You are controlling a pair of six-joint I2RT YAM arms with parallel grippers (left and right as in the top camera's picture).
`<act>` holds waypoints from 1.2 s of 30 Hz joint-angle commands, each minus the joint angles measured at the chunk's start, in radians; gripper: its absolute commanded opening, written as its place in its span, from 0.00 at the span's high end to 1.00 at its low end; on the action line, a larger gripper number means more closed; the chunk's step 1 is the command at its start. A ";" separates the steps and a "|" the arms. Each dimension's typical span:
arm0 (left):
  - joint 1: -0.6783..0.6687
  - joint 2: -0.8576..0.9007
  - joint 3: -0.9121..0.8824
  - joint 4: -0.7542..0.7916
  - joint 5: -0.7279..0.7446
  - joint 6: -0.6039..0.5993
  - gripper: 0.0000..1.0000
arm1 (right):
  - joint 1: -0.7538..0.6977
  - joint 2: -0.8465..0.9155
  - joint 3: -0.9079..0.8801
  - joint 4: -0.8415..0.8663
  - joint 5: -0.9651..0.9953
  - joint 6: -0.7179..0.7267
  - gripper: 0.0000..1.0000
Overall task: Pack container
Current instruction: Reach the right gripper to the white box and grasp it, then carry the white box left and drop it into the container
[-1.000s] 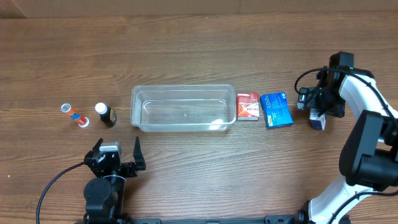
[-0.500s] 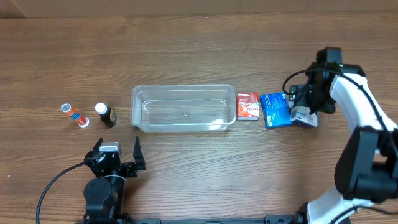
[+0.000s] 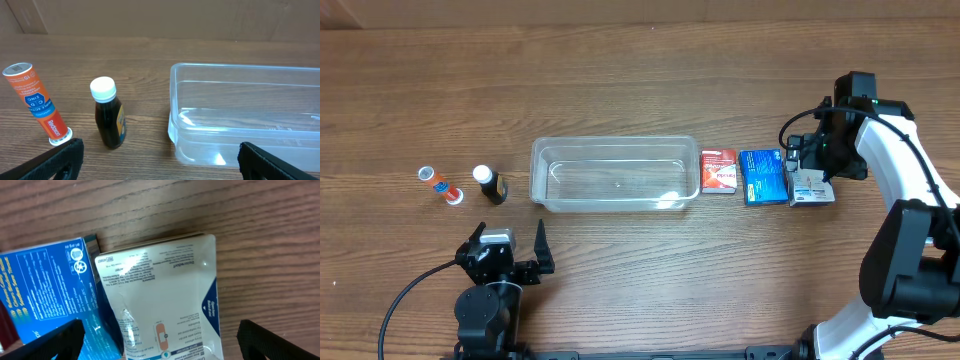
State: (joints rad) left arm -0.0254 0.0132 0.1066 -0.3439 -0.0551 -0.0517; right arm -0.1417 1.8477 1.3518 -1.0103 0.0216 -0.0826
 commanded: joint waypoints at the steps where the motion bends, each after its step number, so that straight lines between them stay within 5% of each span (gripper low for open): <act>1: 0.003 -0.008 -0.004 0.005 0.008 -0.008 0.00 | -0.003 0.012 -0.042 0.019 -0.008 -0.054 0.00; 8: 0.004 -0.008 -0.004 0.004 0.008 -0.008 0.00 | -0.022 0.013 -0.135 0.135 -0.016 -0.031 0.00; 10: 0.003 -0.008 -0.004 0.005 0.007 -0.008 0.00 | -0.022 0.013 -0.135 0.150 -0.016 0.003 0.13; 17: 0.003 -0.008 -0.004 0.005 0.008 -0.008 0.00 | -0.023 0.016 -0.167 0.204 -0.016 0.039 0.17; 23: 0.003 -0.008 -0.004 0.005 0.007 -0.008 0.00 | 0.016 -0.044 0.071 -0.049 -0.017 0.103 0.35; 27: 0.004 -0.009 -0.004 0.005 0.008 -0.007 0.00 | 0.202 -0.163 0.273 -0.194 -0.077 0.153 0.41; 36: 0.003 -0.009 -0.004 0.005 0.008 -0.008 0.00 | 0.742 -0.070 0.271 -0.060 -0.037 0.505 0.41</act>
State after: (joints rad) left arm -0.0254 0.0132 0.1066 -0.3439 -0.0551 -0.0521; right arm 0.5331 1.7126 1.6161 -1.0702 -0.0448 0.2886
